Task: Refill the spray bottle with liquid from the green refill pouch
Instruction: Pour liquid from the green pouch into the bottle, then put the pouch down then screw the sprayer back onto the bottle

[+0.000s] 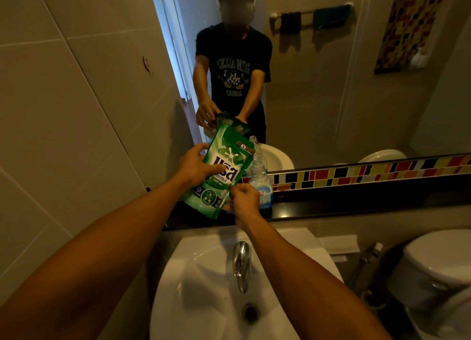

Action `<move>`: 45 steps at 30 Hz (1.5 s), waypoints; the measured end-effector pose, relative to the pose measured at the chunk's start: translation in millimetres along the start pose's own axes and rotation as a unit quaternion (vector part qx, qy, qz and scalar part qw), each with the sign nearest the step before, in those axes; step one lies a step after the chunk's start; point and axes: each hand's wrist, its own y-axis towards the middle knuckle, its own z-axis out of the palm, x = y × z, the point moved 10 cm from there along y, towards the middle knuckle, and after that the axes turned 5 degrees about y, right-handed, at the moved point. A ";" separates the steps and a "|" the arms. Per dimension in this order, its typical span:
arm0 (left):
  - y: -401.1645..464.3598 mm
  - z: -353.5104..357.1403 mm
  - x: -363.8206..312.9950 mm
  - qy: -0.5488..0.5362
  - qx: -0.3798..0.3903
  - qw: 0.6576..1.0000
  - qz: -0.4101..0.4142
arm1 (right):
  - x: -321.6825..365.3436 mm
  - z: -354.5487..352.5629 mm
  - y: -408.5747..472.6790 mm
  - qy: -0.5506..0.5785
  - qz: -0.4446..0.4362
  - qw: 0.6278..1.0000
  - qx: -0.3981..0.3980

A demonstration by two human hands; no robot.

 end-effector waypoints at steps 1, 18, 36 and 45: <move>-0.6 -0.6 0.3 -0.007 -0.007 1.000 0.009 | 1.1 0.4 0.7 -0.002 -0.004 1.000 0.000; -27.5 -16.7 98.5 -0.198 -0.150 0.969 -0.014 | 14.7 26.1 22.0 -0.256 -0.160 0.953 0.009; -31.5 -73.6 222.6 -0.261 -0.210 0.938 -0.088 | -88.5 118.4 69.8 -0.397 -0.150 0.902 0.080; -11.3 -84.1 260.4 -0.216 -0.207 0.950 -0.083 | -126.9 136.1 98.0 -0.384 -0.115 0.910 0.107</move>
